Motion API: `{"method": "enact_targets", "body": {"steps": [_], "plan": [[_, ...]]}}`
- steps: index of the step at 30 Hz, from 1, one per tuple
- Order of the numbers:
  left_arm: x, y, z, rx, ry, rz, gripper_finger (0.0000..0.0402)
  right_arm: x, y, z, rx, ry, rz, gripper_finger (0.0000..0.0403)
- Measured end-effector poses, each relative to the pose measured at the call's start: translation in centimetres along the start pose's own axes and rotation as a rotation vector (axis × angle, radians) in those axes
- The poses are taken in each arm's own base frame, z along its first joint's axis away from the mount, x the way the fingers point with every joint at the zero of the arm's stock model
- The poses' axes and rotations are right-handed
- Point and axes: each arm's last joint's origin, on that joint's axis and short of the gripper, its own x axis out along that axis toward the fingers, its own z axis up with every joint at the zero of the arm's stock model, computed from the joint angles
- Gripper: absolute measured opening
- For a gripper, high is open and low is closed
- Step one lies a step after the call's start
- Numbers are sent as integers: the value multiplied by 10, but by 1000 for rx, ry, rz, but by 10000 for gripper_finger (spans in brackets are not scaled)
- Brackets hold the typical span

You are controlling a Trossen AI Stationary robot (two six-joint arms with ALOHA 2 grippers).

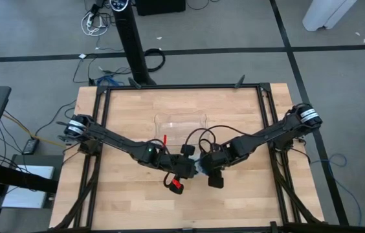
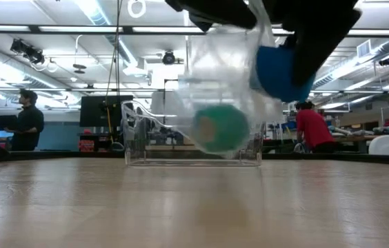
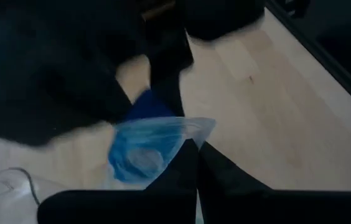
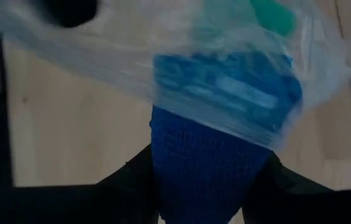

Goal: Roll bandage
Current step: Put the rolled blue bandage into the transparent zip bag

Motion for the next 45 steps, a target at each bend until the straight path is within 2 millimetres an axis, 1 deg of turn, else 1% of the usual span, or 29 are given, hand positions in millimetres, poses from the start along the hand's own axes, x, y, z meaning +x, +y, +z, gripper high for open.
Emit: {"method": "enact_targets", "body": {"steps": [4, 6, 8, 12, 17, 21, 25, 27, 31, 35, 38, 42, 45], "plan": [[16, -4, -3, -2, -26, -39, 3, -14, 2, -5, 30, 21, 38, 158], [25, -6, -3, -3, -55, -40, 3, -18, 3, -6, 43, 37, 76, 158], [29, -6, -3, -6, -80, -19, 3, -19, 4, -8, 69, 70, 109, 158], [29, -3, 0, -6, -110, 18, 3, -19, 4, -14, 131, 176, 171, 158], [26, -3, 6, 9, -162, -6, 3, -23, 6, -14, 162, 228, 266, 158], [26, -4, 7, 9, -178, -32, 3, -31, 5, -7, 181, 226, 306, 158], [25, -7, 11, 9, -217, -35, 3, -40, 4, 2, 204, 244, 396, 158], [24, -7, 13, 7, -234, -33, 3, -43, 2, 6, 223, 248, 414, 158], [24, -6, 14, 4, -245, -5, 3, -44, -3, 6, 259, 283, 423, 158], [24, -5, 16, 16, -261, 16, 3, -45, -5, 7, 308, 329, 468, 158], [28, -5, 15, 36, -274, 23, 3, -46, -6, 6, 337, 368, 501, 158], [40, -8, 13, 72, -306, 31, 3, -48, -3, 4, 345, 444, 585, 160], [48, -9, 12, 121, -342, 53, 3, -49, -2, 0, 357, 483, 579, 160]]}}
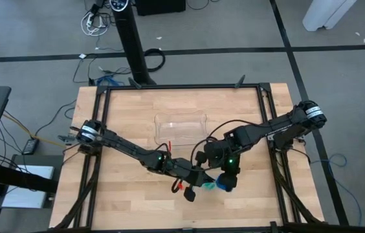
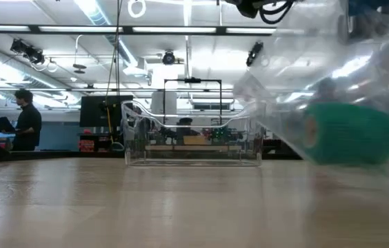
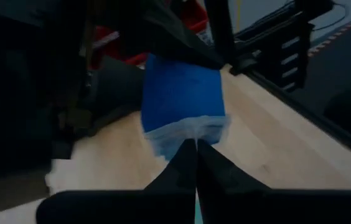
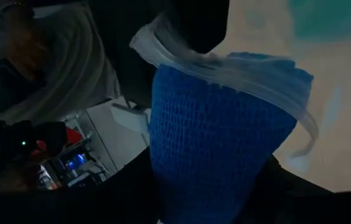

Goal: Roll bandage
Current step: Put the rolled blue bandage into the transparent zip bag

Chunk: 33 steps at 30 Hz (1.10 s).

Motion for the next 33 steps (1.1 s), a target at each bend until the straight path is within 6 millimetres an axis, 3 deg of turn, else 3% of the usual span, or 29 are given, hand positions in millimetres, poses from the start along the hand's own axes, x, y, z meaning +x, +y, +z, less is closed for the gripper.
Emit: {"method": "enact_targets", "body": {"steps": [6, 12, 20, 33], "plan": [[2, 8, 1, 2, -29, 56, 3, 4, -2, -8, 55, 42, -61, 161], [3, 8, -2, -25, -33, 3, 3, 3, -7, -11, 89, 36, -130, 161], [4, 7, -3, -26, -31, 7, 3, 2, -14, -3, 94, 7, -157, 166], [4, 7, -2, -48, -44, 7, 3, -7, -19, 3, 145, 34, -82, 237]]}}
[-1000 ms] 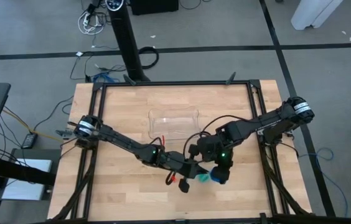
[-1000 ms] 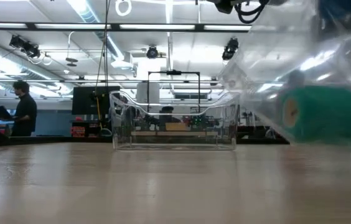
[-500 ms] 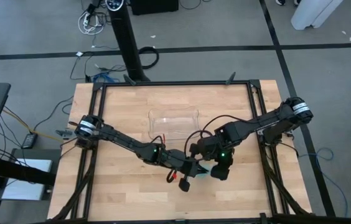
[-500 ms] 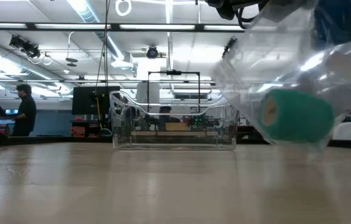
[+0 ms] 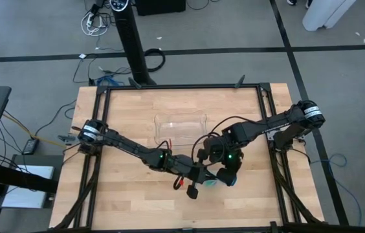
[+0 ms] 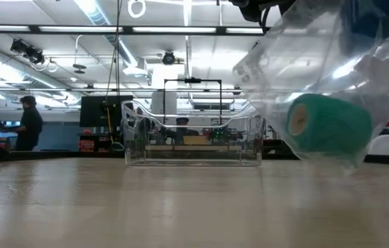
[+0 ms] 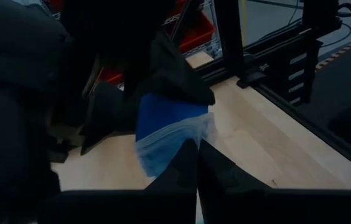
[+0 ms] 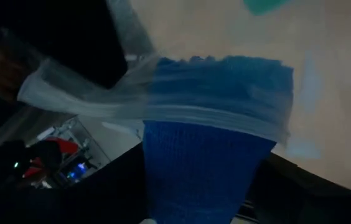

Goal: Roll bandage
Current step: Put the rolled blue bandage into the transparent zip bag

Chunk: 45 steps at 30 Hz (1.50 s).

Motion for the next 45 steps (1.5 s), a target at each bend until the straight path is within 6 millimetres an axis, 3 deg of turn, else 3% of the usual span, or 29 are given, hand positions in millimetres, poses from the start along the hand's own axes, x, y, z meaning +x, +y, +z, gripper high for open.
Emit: {"method": "enact_targets", "body": {"steps": [11, 32, 45], "plan": [[0, 0, 0, -6, 2, -2, 3, 4, -1, 3, 0, 20, 7, 270], [0, 0, -5, 5, 61, 15, 3, 1, 2, 10, -51, -30, 48, 264], [-1, 1, -5, 4, 70, 35, 3, -3, 0, 12, -82, -136, -30, 250]]}}
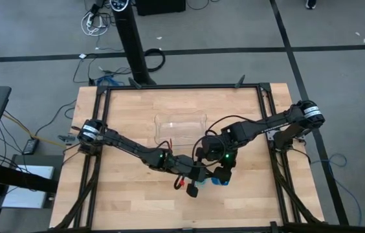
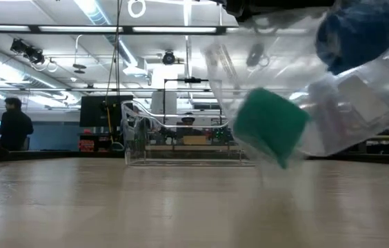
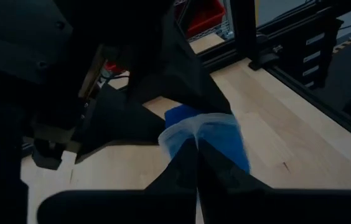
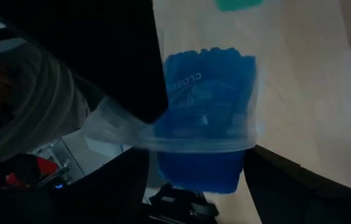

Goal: Roll bandage
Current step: Put the rolled blue bandage into the transparent zip bag

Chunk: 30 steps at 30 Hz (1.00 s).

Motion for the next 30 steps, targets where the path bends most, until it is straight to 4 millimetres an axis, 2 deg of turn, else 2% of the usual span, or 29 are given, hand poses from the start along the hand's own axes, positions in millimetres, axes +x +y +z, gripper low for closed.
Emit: {"method": "enact_targets", "body": {"steps": [5, 18, 22, 30], "plan": [[0, 0, 0, -1, -1, 4, 3, -2, 0, 0, -27, -47, -39, 246], [0, 0, 1, 5, 0, 17, 3, -2, 2, -2, -35, -39, -22, 242], [-1, 1, 1, 8, 6, 34, 3, -4, 2, -2, -46, -93, -67, 242], [-9, 4, 3, 18, 72, 51, 3, -4, 4, -1, -89, -140, -91, 242]]}}
